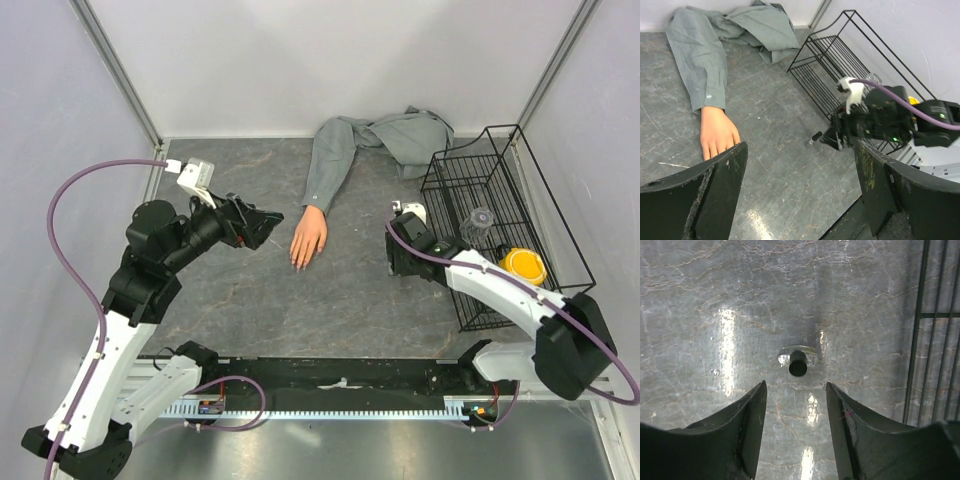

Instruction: Paint the nails

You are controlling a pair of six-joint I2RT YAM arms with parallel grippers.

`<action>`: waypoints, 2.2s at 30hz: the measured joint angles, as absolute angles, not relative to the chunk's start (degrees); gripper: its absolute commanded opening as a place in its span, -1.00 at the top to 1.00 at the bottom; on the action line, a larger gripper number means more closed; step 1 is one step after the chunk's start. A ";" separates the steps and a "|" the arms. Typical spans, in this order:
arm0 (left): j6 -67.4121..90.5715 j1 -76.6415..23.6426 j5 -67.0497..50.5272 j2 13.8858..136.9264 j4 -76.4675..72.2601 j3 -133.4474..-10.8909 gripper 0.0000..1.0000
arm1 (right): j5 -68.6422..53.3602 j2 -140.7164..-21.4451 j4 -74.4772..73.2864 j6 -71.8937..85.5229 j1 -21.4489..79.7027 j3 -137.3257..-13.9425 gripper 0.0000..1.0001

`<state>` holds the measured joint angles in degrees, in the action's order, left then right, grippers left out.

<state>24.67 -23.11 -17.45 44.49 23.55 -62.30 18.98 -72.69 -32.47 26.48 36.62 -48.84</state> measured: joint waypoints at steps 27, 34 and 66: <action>25.19 -23.09 -24.56 49.04 20.53 -57.21 -0.58 | 19.70 -80.47 -24.12 23.70 34.85 -47.37 1.00; 21.32 -23.66 -34.85 54.02 14.00 -52.21 -0.46 | 18.98 -78.32 -31.66 22.74 37.80 -53.93 1.00; -10.39 -33.23 -42.17 49.01 -9.52 -35.22 -0.18 | 15.40 -77.69 -44.25 36.51 62.41 -82.83 1.00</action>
<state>-10.39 -33.23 -42.17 49.01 -9.52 -35.22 15.40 -77.69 -44.25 36.51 62.41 -82.83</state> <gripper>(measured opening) 0.592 0.067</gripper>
